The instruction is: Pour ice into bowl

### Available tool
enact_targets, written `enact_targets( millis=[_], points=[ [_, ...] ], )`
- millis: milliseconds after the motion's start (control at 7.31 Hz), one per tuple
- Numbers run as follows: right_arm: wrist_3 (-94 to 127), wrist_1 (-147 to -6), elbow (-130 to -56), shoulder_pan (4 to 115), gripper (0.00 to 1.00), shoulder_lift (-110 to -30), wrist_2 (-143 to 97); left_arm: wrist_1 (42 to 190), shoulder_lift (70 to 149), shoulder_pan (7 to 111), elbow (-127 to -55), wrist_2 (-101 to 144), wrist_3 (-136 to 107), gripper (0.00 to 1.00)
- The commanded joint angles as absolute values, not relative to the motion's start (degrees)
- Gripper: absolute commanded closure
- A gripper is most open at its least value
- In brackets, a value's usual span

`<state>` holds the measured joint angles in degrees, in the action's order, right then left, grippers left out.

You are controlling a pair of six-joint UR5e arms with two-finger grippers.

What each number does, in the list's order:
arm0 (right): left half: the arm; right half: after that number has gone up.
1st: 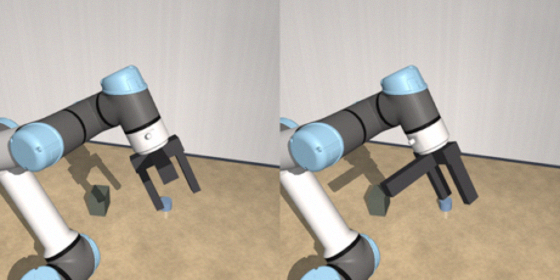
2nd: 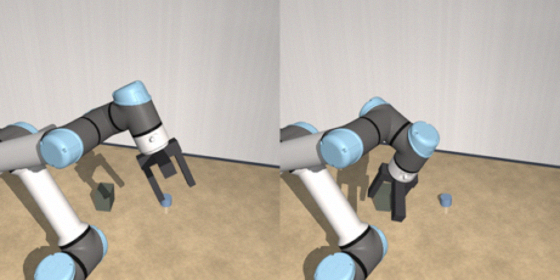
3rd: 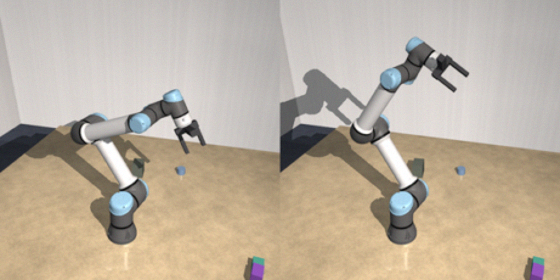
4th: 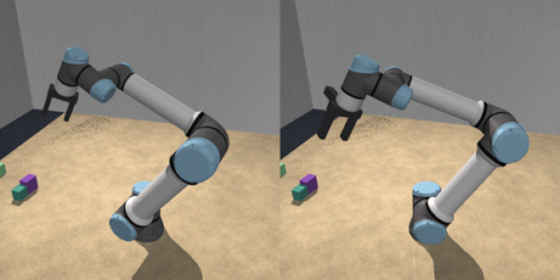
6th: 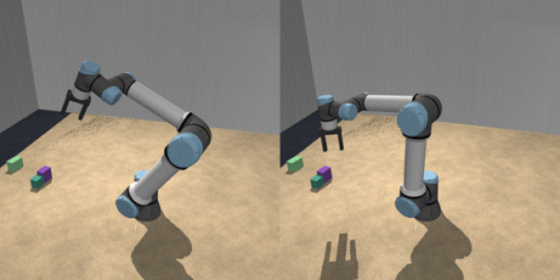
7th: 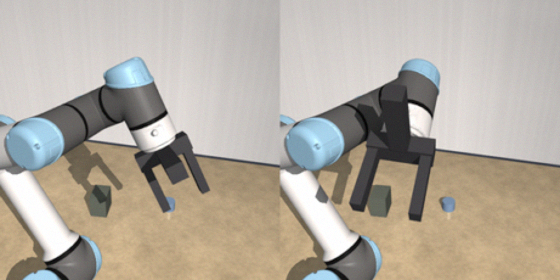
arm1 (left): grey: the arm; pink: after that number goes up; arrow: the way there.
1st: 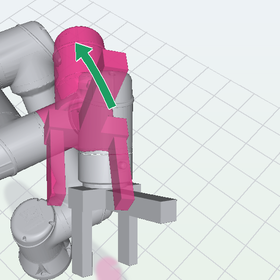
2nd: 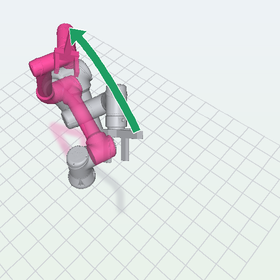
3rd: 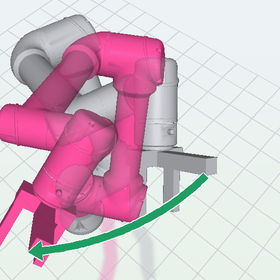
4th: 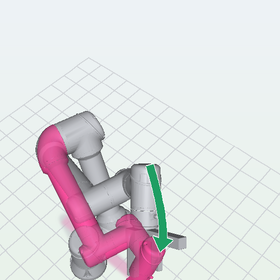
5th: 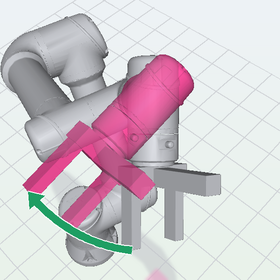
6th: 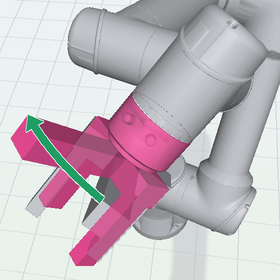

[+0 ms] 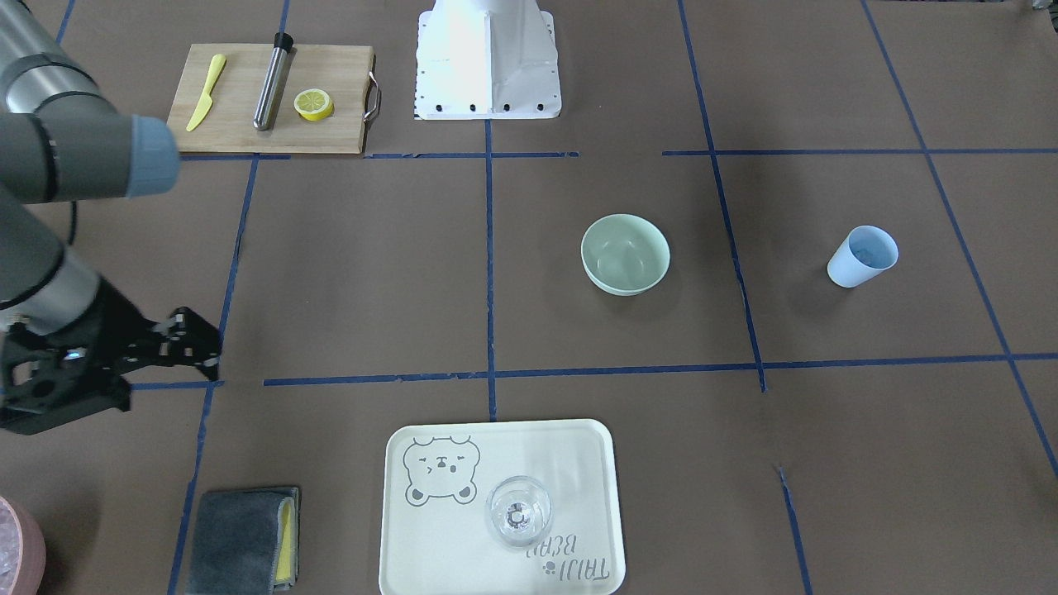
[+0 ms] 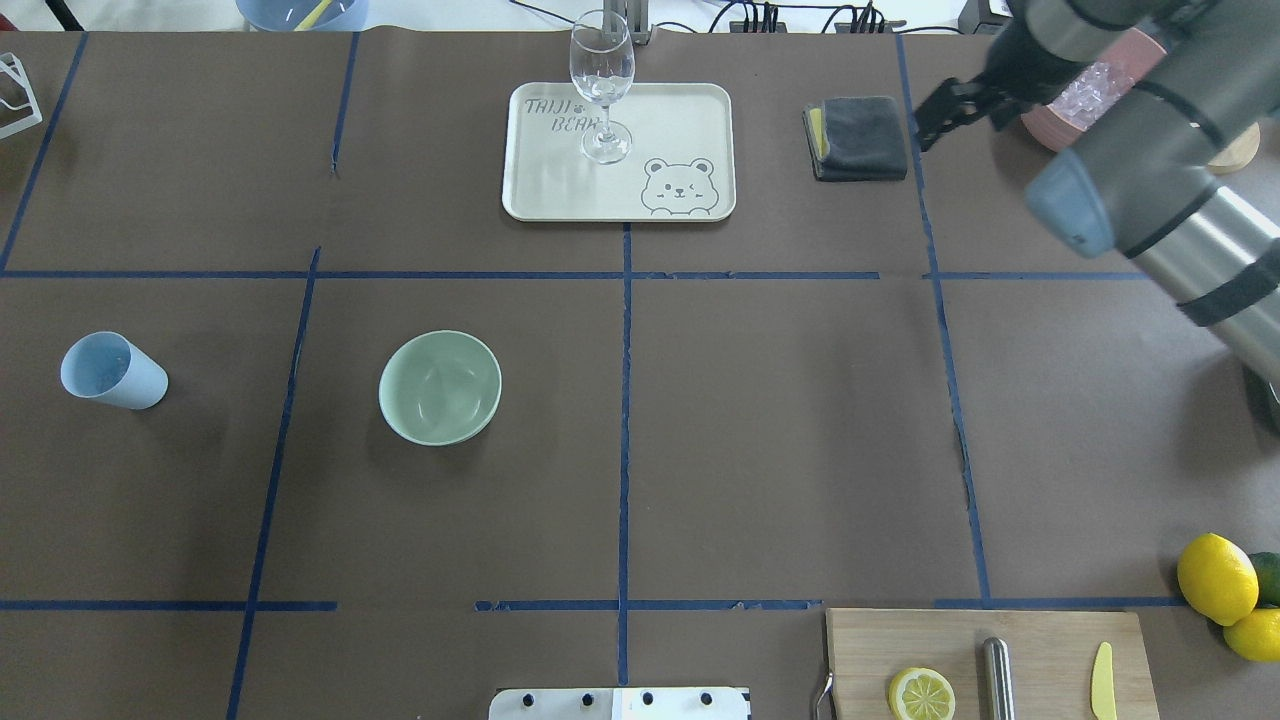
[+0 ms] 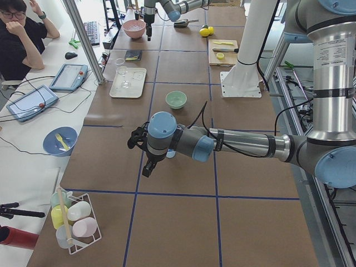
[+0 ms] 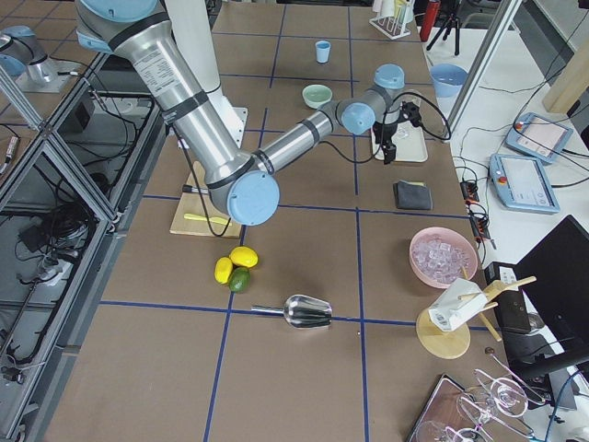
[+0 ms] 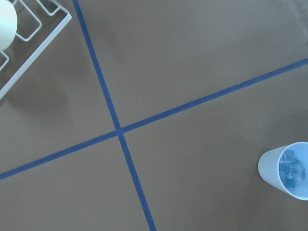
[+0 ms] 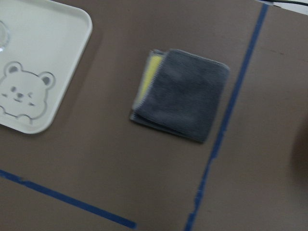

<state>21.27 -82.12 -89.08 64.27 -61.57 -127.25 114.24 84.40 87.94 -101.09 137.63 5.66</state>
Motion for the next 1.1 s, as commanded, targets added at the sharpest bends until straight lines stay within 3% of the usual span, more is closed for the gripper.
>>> enact_targets(
  millis=[0, 274, 548, 958],
  points=[
    [-1.05, -82.35, -89.48, 75.53, 0.0, -71.95, -130.86, 132.62, 85.25, 87.98, -99.51, 137.72, 5.54, 0.0],
    [-10.08, -83.41, -89.9, 81.36, 0.0, -78.37, -132.0, 149.84, 85.34, 86.06, -98.27, 139.3, -12.02, 0.0],
    [-10.11, -82.79, -89.91, 81.74, 0.0, -80.5, -132.19, 168.77, 80.44, 77.83, -96.85, 127.09, -17.02, 0.0],
    [-9.05, -82.71, -90.61, 82.96, 0.0, -84.89, -132.1, 169.28, 75.18, 62.56, -102.54, 103.55, -37.47, 0.0]
  ],
)
